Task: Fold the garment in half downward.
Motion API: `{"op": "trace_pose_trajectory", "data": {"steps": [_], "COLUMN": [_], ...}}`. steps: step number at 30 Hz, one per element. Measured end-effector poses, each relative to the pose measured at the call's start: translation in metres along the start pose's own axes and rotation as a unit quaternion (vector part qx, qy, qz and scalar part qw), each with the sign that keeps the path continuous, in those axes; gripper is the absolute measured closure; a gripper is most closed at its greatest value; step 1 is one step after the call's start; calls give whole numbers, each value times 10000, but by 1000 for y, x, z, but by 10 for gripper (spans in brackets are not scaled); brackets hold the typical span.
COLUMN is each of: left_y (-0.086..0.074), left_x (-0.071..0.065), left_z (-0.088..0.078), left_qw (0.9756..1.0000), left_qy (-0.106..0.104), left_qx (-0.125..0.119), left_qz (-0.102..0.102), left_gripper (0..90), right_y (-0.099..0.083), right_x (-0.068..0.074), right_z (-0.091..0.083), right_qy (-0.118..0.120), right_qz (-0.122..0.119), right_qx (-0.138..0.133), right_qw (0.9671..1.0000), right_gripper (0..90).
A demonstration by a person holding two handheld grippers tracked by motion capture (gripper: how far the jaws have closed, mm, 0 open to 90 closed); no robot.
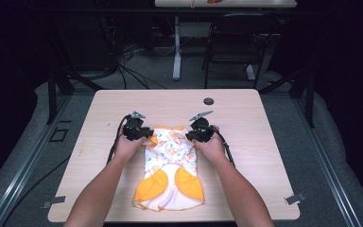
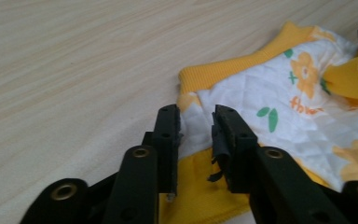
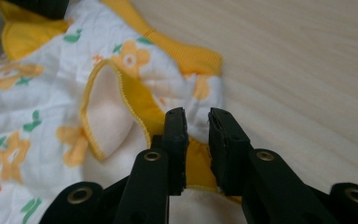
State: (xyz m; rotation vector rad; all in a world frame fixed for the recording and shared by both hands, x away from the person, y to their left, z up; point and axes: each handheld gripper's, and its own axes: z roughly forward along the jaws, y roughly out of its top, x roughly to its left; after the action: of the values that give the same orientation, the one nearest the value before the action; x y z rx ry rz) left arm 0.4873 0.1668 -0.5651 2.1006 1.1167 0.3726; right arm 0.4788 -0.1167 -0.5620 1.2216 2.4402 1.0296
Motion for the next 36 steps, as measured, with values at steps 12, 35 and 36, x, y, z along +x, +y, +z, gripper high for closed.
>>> {"op": "trace_pose_trajectory", "data": {"steps": [12, 35, 36], "left_y": [-5, -3, -2], "left_x": [5, -6, -6], "left_z": [6, 7, 6], "left_qw": [9997, 9994, 9994], "left_qy": [-55, -95, -75], "left_qx": [208, 325, 329], "left_qz": [-122, 0, 14], "left_gripper": [543, 845, 848], "right_y": [6, 11, 12], "right_x": [-6, 11, 11], "right_z": [16, 16, 14], "right_qy": [-115, -131, -148], "right_qz": [192, -245, -314], "right_qx": [239, 417, 469], "right_qw": [9995, 9987, 9983], "right_gripper": [540, 880, 881]}}
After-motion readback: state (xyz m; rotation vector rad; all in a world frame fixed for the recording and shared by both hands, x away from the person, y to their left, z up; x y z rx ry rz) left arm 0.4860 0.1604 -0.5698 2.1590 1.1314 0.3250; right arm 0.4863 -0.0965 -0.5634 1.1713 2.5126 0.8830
